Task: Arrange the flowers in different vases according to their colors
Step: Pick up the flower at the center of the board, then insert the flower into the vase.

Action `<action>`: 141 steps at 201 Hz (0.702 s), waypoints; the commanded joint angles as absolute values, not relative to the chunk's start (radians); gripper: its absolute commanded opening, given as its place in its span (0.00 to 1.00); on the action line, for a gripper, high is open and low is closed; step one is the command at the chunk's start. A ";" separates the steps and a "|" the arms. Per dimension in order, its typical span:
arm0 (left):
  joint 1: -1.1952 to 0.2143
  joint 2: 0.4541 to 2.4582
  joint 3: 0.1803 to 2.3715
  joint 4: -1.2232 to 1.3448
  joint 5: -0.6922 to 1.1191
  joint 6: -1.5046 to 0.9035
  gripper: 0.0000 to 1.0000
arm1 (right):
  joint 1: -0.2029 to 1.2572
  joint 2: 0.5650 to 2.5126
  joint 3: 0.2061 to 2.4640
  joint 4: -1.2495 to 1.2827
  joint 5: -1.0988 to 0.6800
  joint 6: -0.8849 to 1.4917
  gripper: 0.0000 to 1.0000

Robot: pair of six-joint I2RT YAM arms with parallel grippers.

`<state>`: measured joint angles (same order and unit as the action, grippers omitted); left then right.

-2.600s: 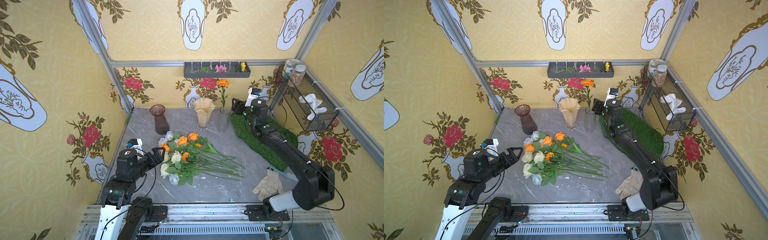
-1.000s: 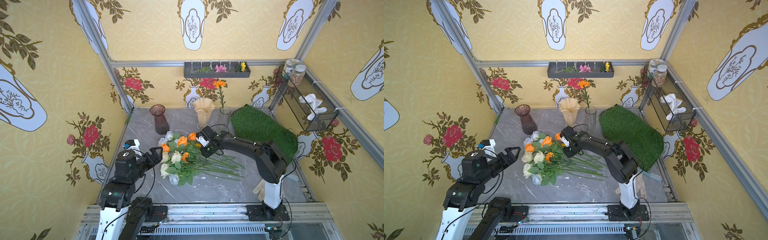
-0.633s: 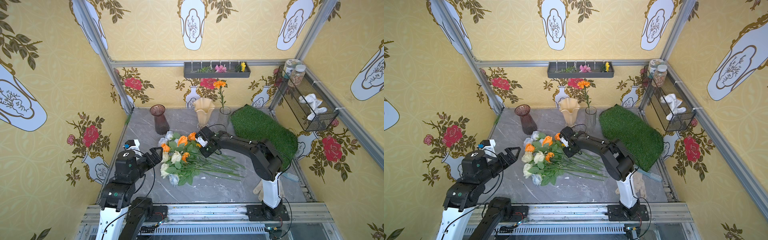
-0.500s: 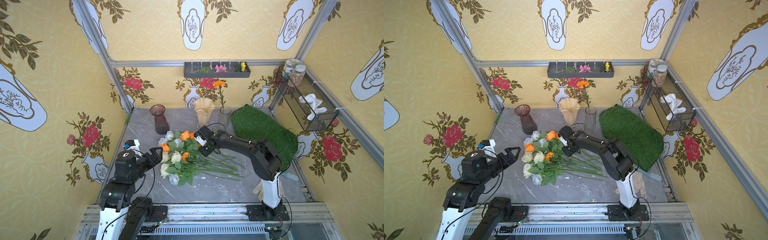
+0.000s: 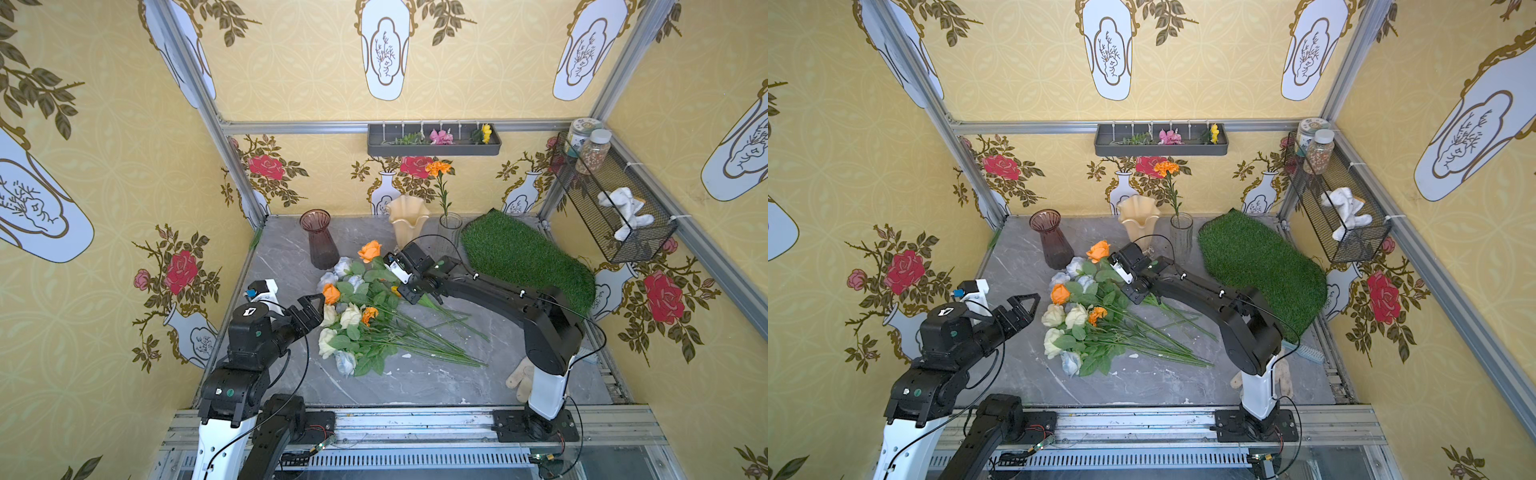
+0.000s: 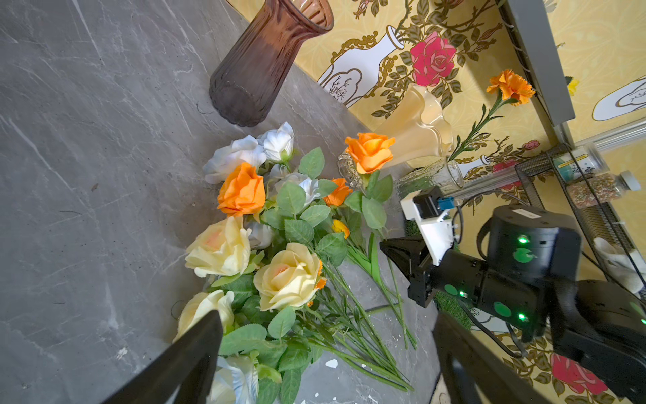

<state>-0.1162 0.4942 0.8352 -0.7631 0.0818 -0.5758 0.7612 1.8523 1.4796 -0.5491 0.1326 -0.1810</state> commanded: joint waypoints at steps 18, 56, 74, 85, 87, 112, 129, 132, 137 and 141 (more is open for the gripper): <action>-0.114 0.486 0.828 -0.738 0.080 -0.572 0.96 | 0.757 1.711 1.428 -0.379 0.101 -0.160 0.00; -0.114 0.481 0.828 -0.742 0.075 -0.571 0.96 | 0.683 1.453 1.260 -0.025 0.015 -0.006 0.00; -0.114 0.479 0.828 -0.741 0.074 -0.574 0.96 | 0.645 1.353 1.167 0.187 0.028 0.035 0.00; -0.115 0.479 0.830 -0.740 0.075 -0.574 0.96 | 0.630 1.311 1.128 0.310 0.067 0.049 0.00; -0.115 0.479 0.830 -0.739 0.075 -0.574 0.96 | 0.629 1.305 1.124 0.330 0.073 0.050 0.00; -0.114 0.476 0.827 -0.738 0.076 -0.574 0.96 | 0.577 1.304 1.167 0.410 0.133 0.033 0.00; -0.115 0.473 0.827 -0.739 0.075 -0.574 0.96 | 0.520 1.331 1.207 0.457 0.148 0.047 0.00; -0.115 0.473 0.828 -0.739 0.076 -0.574 0.96 | 0.509 1.335 1.212 0.473 0.150 0.053 0.00; -0.114 0.472 0.828 -0.739 0.076 -0.574 0.96 | 0.496 1.342 1.218 0.492 0.153 0.060 0.00; -0.115 0.473 0.827 -0.739 0.076 -0.573 0.96 | 0.483 1.348 1.228 0.508 0.155 0.064 0.00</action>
<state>-0.1154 0.4755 0.8337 -0.7628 0.0750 -0.5762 0.5400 1.3231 1.1904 0.3119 0.1078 0.0261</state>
